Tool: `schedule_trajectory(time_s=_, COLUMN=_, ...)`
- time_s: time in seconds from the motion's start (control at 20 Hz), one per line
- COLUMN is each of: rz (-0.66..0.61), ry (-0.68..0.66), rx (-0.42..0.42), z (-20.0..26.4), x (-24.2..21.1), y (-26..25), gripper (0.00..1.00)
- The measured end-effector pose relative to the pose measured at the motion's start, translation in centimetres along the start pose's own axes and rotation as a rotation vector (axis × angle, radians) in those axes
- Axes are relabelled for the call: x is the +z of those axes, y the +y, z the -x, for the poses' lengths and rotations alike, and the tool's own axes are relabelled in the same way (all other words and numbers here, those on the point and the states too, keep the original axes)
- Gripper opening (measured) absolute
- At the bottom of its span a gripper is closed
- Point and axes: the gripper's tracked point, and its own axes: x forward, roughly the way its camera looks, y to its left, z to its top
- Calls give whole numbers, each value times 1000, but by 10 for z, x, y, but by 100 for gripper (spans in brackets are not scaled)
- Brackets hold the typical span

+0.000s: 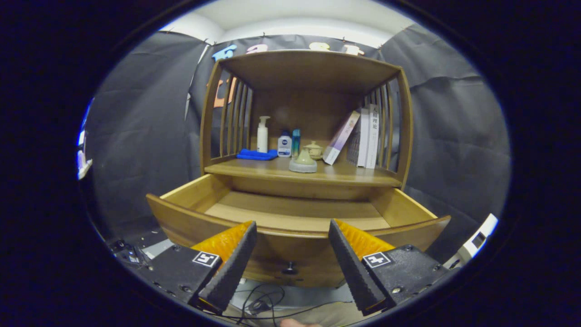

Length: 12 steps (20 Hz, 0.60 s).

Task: Pull open the drawer, take out the items inside it, and place them on the countertop above the cabinet.

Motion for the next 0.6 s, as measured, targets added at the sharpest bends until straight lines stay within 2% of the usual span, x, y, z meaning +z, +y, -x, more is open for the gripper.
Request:
schedule_trajectory(time_s=0.2, rz=-20, ry=82, rx=23, z=-1, x=-31, y=5, gripper=100)
schedule_trajectory(time_s=0.3, rz=-32, ry=104, rx=-1, z=-8, x=-37, y=-2, gripper=100)
schedule_trajectory(time_s=0.6, rz=-19, ry=51, rx=-78, z=-22, x=-33, y=-3, gripper=99)
